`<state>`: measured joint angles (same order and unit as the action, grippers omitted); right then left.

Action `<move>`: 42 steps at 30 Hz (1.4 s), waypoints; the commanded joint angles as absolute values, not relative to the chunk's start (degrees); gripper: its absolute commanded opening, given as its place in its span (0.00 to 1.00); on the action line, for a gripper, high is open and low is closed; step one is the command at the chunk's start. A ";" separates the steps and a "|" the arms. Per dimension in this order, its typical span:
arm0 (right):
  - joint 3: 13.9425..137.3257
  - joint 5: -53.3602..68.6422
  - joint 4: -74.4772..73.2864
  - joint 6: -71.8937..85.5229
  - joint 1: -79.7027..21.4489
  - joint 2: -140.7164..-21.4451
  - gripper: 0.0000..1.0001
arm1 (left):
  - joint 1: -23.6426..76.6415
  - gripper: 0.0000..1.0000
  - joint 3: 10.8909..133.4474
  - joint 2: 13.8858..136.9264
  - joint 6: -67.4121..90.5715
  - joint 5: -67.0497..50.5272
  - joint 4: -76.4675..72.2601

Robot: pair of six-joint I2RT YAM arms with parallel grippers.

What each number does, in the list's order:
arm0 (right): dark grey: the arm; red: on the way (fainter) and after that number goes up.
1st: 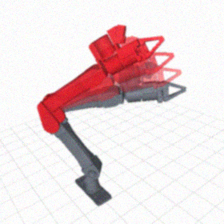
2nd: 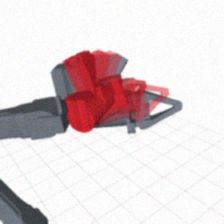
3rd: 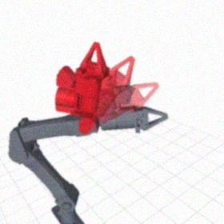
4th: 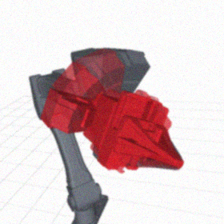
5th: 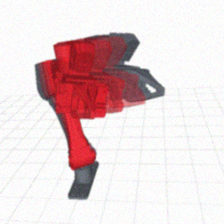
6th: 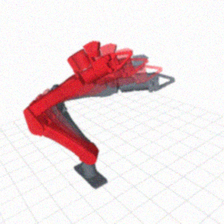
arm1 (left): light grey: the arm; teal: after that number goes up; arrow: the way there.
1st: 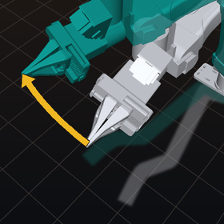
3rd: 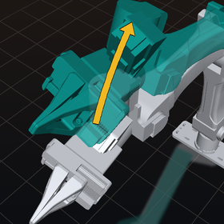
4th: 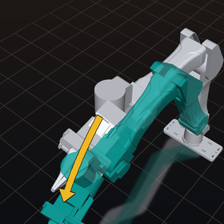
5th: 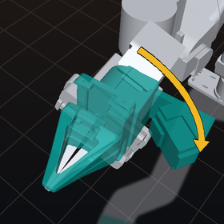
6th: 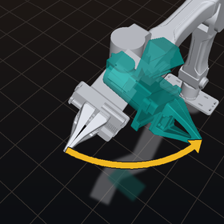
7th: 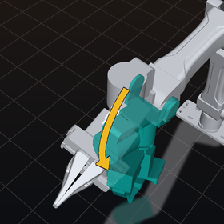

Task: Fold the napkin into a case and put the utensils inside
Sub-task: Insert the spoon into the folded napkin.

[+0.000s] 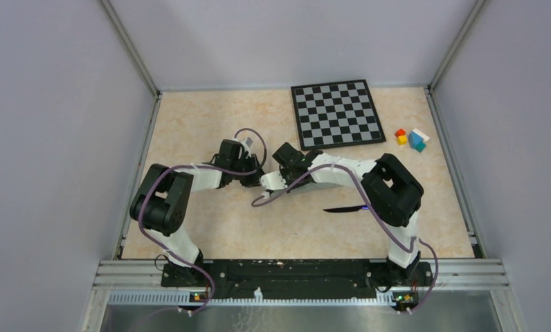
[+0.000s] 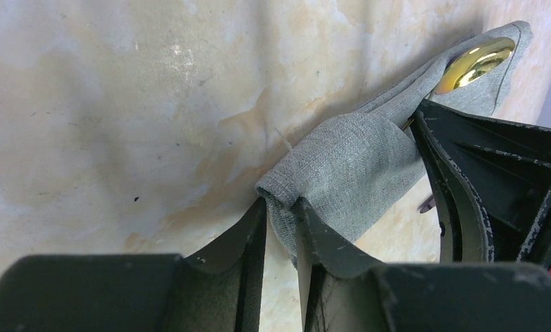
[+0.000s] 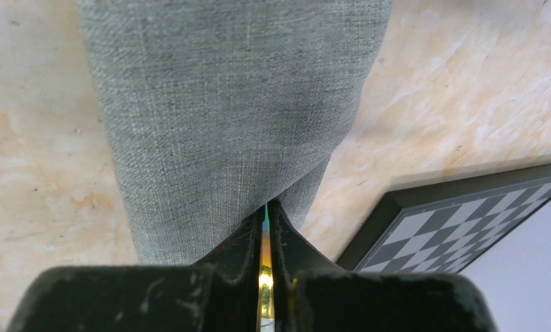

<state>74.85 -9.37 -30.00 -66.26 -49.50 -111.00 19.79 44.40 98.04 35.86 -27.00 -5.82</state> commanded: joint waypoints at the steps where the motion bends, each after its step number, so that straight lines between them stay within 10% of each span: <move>1: 78.22 -9.47 -29.14 -62.09 -50.45 -112.52 0.00 | 20.28 0.28 44.39 99.87 34.22 -24.13 -4.74; 17: 79.67 -11.15 -30.11 -57.86 -50.45 -113.03 0.05 | 20.52 0.28 43.97 99.12 34.45 -24.31 -5.10; 27: 75.32 -13.02 -28.16 -57.20 -50.99 -103.31 0.46 | 20.47 0.36 44.90 96.67 33.41 -24.92 -3.72; 30: 75.43 -16.26 -31.52 -54.53 -51.57 -98.58 0.80 | 20.41 0.39 45.25 95.25 33.78 -25.87 -3.32; 36: 62.85 -25.51 -24.91 -39.48 -51.42 -79.08 0.86 | 20.48 0.48 45.24 89.69 33.73 -26.50 -1.46; 42: 53.50 -33.87 -27.23 9.82 -47.12 -63.13 0.87 | 20.47 0.65 45.55 81.66 34.00 -24.73 3.99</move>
